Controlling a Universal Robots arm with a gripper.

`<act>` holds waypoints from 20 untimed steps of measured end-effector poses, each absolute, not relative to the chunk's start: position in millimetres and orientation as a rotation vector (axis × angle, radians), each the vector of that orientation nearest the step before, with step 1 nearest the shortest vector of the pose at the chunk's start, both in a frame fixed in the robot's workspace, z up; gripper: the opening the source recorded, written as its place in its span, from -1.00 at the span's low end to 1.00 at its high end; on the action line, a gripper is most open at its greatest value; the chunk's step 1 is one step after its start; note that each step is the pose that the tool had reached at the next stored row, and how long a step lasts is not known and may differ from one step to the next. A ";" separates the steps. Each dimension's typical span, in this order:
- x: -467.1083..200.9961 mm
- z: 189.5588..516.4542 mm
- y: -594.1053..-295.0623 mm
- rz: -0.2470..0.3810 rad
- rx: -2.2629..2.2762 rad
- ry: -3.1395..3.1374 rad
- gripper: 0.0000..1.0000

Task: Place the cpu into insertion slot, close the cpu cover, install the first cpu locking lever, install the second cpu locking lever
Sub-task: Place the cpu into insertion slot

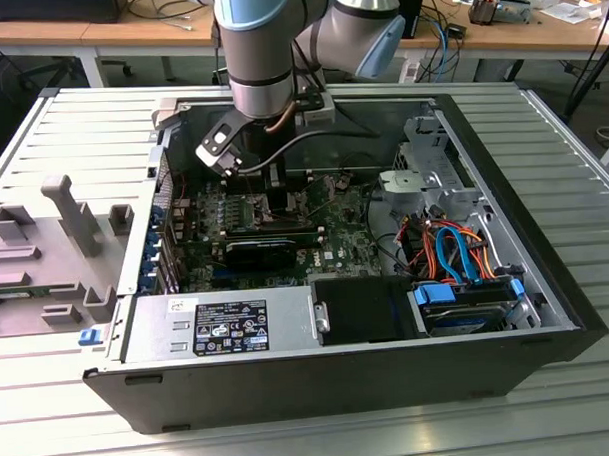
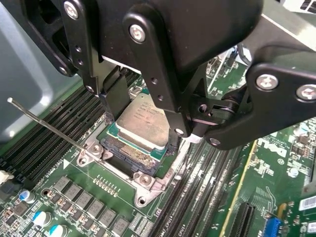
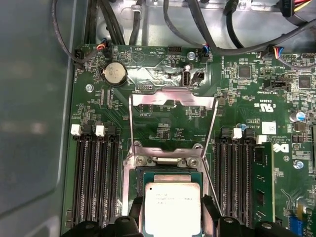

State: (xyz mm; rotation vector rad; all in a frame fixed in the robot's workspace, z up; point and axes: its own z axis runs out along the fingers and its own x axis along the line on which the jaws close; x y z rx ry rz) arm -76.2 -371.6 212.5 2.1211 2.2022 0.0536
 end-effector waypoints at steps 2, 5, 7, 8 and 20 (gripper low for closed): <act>-76.2 209.9 -369.7 0.054 2.126 2.197 0.09; -76.2 206.9 -367.9 0.052 2.139 2.184 0.09; -76.6 203.0 -367.5 0.052 2.147 2.177 0.09; -76.8 201.9 -367.5 0.052 2.148 2.175 0.09; -79.0 197.8 -367.6 0.051 2.162 2.161 0.09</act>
